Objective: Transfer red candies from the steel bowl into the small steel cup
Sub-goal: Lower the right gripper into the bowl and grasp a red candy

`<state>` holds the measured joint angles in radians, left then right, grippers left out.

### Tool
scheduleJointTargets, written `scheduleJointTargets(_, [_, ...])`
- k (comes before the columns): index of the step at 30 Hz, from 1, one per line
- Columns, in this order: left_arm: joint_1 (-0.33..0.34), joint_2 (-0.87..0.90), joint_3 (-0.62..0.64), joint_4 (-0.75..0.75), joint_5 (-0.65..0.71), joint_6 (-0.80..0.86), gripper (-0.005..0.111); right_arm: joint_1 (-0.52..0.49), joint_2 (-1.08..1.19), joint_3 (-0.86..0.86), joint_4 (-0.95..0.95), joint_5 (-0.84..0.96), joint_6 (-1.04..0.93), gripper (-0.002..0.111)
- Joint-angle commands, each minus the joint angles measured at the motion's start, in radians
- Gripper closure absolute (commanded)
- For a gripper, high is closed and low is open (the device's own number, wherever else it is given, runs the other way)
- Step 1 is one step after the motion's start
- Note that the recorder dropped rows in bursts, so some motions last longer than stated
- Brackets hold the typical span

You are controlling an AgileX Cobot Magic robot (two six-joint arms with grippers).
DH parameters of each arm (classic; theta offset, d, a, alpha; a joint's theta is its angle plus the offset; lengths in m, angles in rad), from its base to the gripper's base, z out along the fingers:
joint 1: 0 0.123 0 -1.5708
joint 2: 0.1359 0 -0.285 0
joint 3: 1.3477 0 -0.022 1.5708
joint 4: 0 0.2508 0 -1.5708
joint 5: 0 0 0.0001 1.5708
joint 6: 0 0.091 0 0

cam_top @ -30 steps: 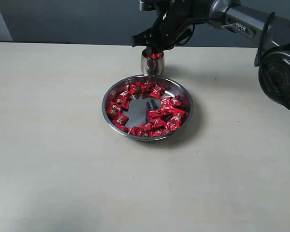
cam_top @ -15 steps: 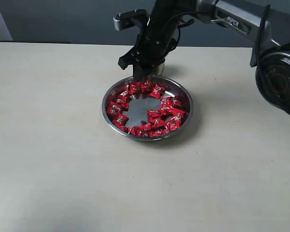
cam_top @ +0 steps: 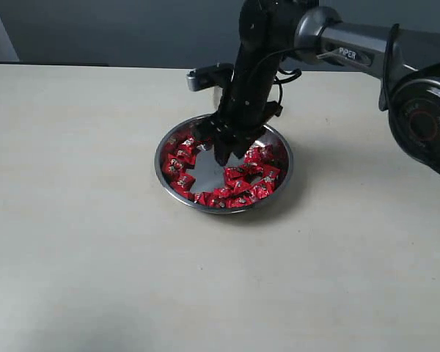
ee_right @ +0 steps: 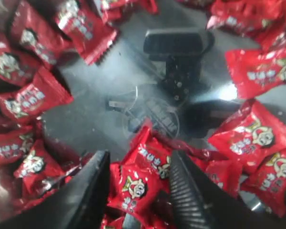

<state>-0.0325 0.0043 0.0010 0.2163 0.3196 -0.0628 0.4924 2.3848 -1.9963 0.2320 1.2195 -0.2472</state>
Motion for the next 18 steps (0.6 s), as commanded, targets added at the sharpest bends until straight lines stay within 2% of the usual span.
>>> scheduleJointTargets(1, [0.000, -0.004, -0.001, -0.002, -0.007, -0.005, 0.106, -0.002, -0.019, 0.048, -0.015, 0.002, -0.001, 0.068])
scheduleJointTargets(15, [0.000, -0.004, -0.001, -0.002, -0.007, -0.005, 0.106, -0.002, 0.012, 0.068, -0.013, 0.002, -0.027, 0.068])
scheduleJointTargets(18, [0.000, -0.004, -0.001, -0.002, -0.007, -0.005, 0.106, -0.002, 0.016, 0.068, -0.013, 0.002, -0.027, 0.078])
